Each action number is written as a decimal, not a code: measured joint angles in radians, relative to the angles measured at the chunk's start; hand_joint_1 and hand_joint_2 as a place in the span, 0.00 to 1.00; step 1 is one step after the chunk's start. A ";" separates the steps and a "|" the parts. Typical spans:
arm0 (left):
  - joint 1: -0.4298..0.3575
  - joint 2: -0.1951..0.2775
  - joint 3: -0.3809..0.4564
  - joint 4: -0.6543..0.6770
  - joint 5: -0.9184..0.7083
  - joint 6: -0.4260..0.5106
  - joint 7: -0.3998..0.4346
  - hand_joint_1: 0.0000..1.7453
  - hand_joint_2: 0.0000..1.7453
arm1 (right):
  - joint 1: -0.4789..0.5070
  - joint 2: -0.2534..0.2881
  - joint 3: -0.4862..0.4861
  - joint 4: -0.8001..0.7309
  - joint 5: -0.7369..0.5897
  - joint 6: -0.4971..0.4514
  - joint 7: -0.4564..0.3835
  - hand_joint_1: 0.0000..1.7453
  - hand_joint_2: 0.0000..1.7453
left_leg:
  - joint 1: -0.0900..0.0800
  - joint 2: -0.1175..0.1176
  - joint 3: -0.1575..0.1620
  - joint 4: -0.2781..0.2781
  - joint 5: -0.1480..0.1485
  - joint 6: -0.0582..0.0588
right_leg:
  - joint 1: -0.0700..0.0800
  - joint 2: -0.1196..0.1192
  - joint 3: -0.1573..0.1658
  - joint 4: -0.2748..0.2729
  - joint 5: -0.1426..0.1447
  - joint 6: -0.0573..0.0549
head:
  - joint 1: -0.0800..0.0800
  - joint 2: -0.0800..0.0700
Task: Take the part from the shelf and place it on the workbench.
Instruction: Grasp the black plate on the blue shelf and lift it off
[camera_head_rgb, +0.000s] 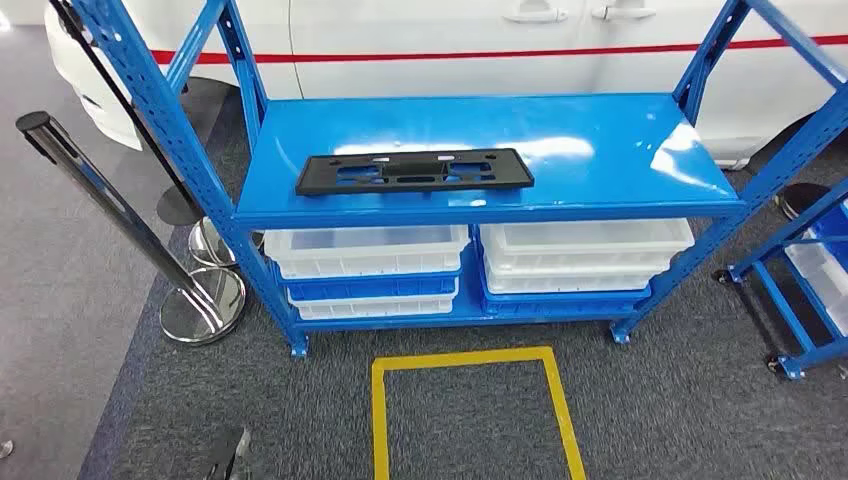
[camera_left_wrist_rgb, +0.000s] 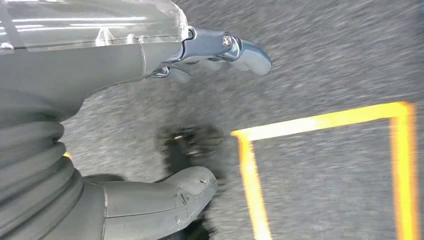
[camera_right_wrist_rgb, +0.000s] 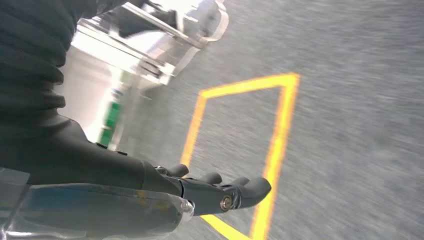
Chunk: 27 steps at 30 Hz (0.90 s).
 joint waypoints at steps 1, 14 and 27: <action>-0.001 0.000 0.000 -0.003 0.000 0.000 0.000 0.00 1.00 | 0.002 0.000 0.000 0.004 0.000 0.000 0.000 0.00 1.00 | 0.000 -0.001 -0.001 0.001 0.000 0.000 | -0.001 0.000 -0.015 0.030 -0.008 0.002 | 0.000 0.000; 0.146 -0.009 0.009 0.179 -0.013 0.001 -0.017 0.00 1.00 | -0.211 0.002 -0.017 -0.150 -0.004 -0.011 -0.026 0.00 1.00 | 0.009 0.006 -0.042 0.094 -0.064 -0.065 | -0.013 -0.012 0.075 -0.200 0.132 -0.028 | -0.003 0.000; 0.050 -0.037 0.089 0.371 -0.135 0.065 -0.228 0.00 1.00 | -0.379 0.016 -0.168 -0.088 -0.032 -0.153 -0.185 0.00 1.00 | -0.005 0.015 -0.009 0.026 -0.018 -0.027 | 0.001 -0.013 0.057 -0.193 0.145 -0.012 | -0.003 0.000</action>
